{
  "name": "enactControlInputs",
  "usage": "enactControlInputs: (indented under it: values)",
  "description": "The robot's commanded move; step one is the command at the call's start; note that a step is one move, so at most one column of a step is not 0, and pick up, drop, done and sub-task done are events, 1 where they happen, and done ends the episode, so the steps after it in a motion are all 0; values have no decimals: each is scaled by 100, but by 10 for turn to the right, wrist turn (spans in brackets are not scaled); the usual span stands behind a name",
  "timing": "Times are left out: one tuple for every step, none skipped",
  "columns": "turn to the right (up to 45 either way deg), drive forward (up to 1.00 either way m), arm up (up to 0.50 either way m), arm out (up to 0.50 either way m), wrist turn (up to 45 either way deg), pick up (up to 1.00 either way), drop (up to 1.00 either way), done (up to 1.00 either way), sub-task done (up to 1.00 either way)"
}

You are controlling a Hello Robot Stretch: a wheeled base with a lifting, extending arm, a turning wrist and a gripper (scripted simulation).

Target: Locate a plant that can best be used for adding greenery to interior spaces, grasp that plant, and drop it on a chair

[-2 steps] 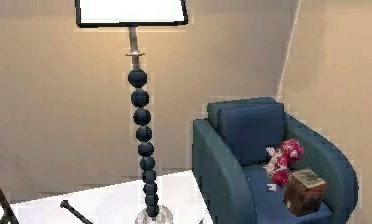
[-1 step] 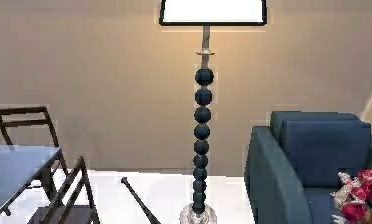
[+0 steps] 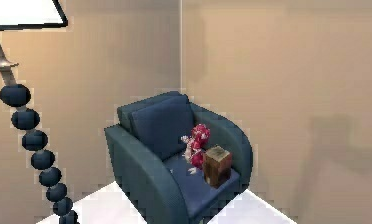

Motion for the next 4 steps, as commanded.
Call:
enactControlInputs:
  values:
    - [270,0,0,0,0,0,0,0,0]
    - [-450,0,0,0,0,0,0,0,0]
    - [-360,0,0,0,0,0,0,0,0]
    - [-30,0,0,0,0,0,0,0,0]
